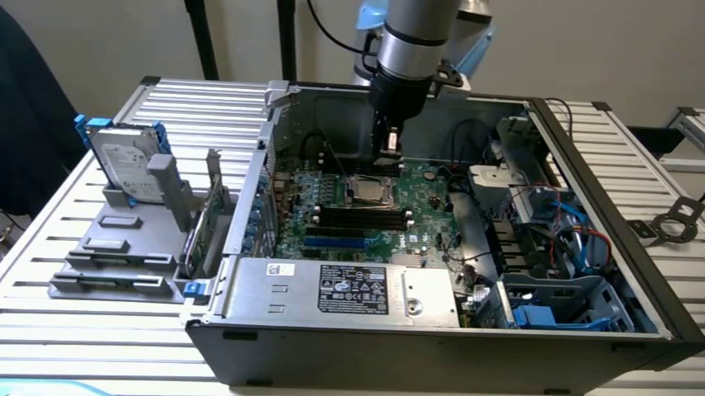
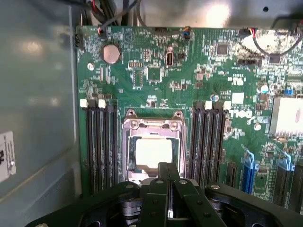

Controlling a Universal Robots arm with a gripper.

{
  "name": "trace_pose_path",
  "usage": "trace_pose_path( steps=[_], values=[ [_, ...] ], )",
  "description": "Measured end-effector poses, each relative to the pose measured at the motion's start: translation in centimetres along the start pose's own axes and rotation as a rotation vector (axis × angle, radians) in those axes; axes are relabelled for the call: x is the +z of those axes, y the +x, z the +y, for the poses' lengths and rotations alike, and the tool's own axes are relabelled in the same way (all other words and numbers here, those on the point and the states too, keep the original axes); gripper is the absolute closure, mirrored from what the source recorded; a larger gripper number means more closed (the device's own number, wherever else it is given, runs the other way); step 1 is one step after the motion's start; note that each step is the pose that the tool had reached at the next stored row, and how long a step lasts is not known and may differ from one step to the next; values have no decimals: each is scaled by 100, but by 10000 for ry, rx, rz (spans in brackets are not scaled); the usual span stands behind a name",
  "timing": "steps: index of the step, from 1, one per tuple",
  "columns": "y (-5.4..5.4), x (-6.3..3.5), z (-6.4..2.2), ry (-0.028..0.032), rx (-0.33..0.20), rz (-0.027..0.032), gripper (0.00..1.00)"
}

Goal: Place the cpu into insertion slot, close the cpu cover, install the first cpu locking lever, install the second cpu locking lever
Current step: 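Close the cpu cover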

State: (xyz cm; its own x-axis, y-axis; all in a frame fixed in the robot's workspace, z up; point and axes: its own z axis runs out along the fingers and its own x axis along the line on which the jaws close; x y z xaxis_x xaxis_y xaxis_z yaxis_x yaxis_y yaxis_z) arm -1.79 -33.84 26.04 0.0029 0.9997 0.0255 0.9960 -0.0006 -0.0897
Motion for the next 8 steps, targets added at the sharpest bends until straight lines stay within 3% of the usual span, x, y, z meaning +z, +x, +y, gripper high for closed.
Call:
trace_pose_path(
  steps=[5, 8],
  values=[
    [-9, 22, -154, 144, -2, 67, 89],
    [-10, 39, -185, 160, -9, 135, 89]
  ],
)
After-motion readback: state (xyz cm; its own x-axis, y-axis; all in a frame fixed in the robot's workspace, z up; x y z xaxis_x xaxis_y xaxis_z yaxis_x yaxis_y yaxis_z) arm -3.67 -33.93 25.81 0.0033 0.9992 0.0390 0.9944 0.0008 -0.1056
